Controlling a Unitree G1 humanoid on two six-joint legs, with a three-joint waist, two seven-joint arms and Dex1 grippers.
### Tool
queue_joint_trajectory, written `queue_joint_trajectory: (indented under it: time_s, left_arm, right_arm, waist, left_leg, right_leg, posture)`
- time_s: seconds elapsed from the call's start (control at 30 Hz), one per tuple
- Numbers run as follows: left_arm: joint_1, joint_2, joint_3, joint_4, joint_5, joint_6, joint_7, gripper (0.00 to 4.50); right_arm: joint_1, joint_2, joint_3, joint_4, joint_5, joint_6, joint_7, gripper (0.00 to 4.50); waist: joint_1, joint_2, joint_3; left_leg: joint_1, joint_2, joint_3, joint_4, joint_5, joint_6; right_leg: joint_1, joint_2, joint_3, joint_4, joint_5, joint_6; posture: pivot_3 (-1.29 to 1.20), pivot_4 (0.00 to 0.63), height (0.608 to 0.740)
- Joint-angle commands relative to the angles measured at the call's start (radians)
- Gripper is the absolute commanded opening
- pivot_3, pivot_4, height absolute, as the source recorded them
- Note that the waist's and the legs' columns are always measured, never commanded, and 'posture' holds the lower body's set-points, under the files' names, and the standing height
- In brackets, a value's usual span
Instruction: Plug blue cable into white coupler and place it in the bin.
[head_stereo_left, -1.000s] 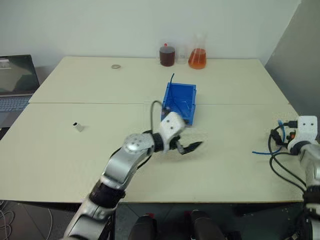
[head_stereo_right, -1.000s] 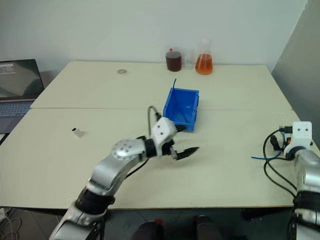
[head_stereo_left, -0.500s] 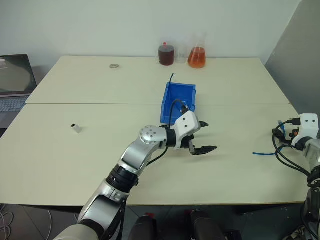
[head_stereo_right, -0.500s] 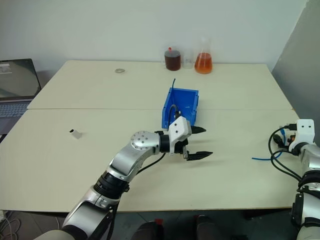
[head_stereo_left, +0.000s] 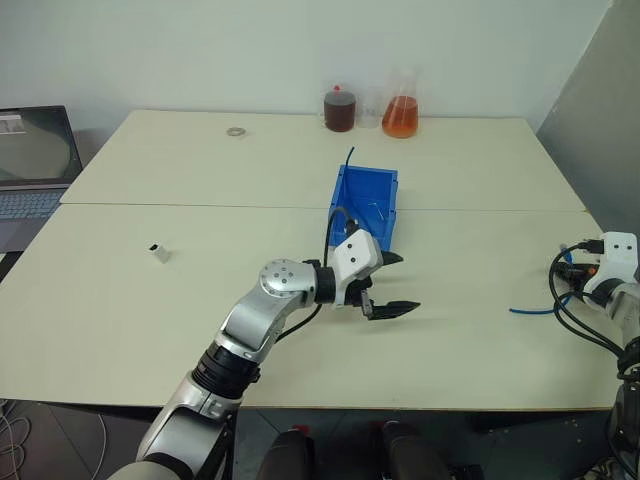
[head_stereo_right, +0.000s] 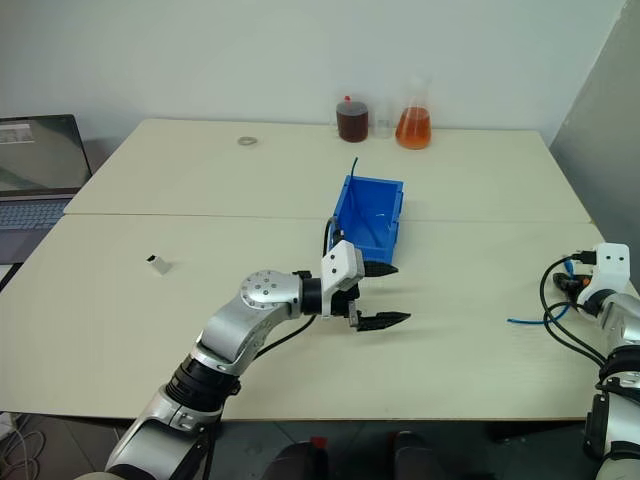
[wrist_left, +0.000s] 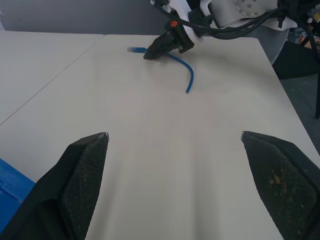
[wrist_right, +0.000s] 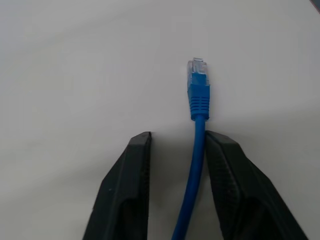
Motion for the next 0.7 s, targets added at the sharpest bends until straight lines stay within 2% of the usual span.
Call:
queue_joint_trajectory:
  time_s: [0.03, 0.13, 0.27, 0.43, 0.53, 0.6, 0.7]
  left_arm:
    - [0.023, 0.024, 0.027, -0.073, -0.017, -0.007, -0.008, 4.5]
    - [0.053, 0.053, 0.038, -0.108, -0.023, 0.001, -0.012, 4.5]
    - [0.093, 0.081, 0.056, -0.16, -0.034, 0.02, 0.002, 4.5]
    - [0.178, 0.143, 0.106, -0.246, -0.042, 0.018, 0.021, 4.5]
    - [0.319, 0.179, 0.204, -0.387, -0.071, 0.078, 0.104, 4.5]
    - [0.496, 0.187, 0.302, -0.521, -0.087, 0.126, 0.184, 4.5]
    - [0.683, 0.157, 0.415, -0.653, -0.112, 0.186, 0.294, 4.5]
  right_arm:
    - [0.03, 0.0, -0.023, -0.034, 0.022, 0.025, -0.021, 0.76]
    - [0.068, 0.006, -0.028, -0.082, 0.034, 0.04, -0.023, 0.03]
    - [0.167, -0.007, 0.013, -0.247, 0.022, 0.048, 0.016, 0.03]
    - [0.315, -0.06, 0.091, -0.553, 0.013, 0.012, 0.164, 0.03]
    - [0.381, -0.127, 0.157, -0.792, 0.068, -0.021, 0.386, 0.03]
    - [0.34, -0.103, 0.227, -0.929, 0.114, 0.03, 0.444, 0.03]
    - [0.25, -0.031, 0.328, -0.996, 0.108, 0.061, 0.459, 0.03]
  waist:
    - [0.0, 0.0, 0.0]
    - [0.001, 0.0, 0.0]
    - [0.002, 0.0, 0.0]
    - [-0.002, 0.001, 0.0]
    - [-0.015, 0.006, -0.001]
    - [-0.029, 0.007, -0.001]
    - [-0.038, 0.004, 0.0]
  left_leg:
    - [0.0, 0.0, 0.0, 0.0, 0.0, 0.0]
    - [0.0, 0.001, -0.001, 0.0, 0.0, 0.0]
    - [0.0, 0.001, -0.002, 0.0, 0.0, 0.0]
    - [0.0, 0.001, -0.005, -0.001, 0.0, 0.0]
    - [0.001, 0.002, -0.005, -0.001, 0.0, 0.0]
    - [0.002, 0.003, -0.005, -0.002, 0.0, 0.0]
    - [0.004, 0.006, -0.008, -0.002, 0.0, 0.0]
  right_leg:
    - [0.0, 0.0, 0.0, 0.0, 0.0, 0.0]
    - [0.0, 0.0, 0.0, 0.0, 0.0, 0.0]
    - [0.0, -0.001, -0.001, 0.0, 0.0, 0.0]
    - [0.0, -0.001, 0.0, 0.0, 0.0, 0.001]
    - [-0.001, -0.001, 0.002, 0.001, -0.001, 0.001]
    - [-0.001, 0.0, 0.002, 0.002, -0.001, 0.001]
    - [0.0, 0.0, 0.002, 0.002, -0.003, 0.004]
  posture:
    - [0.0, 0.15, 0.74]
    - [0.0, 0.15, 0.74]
    - [0.0, 0.15, 0.74]
    - [0.0, 0.15, 0.74]
    - [0.0, 0.15, 0.74]
    - [0.0, 0.15, 0.74]
    - [0.0, 0.15, 0.74]
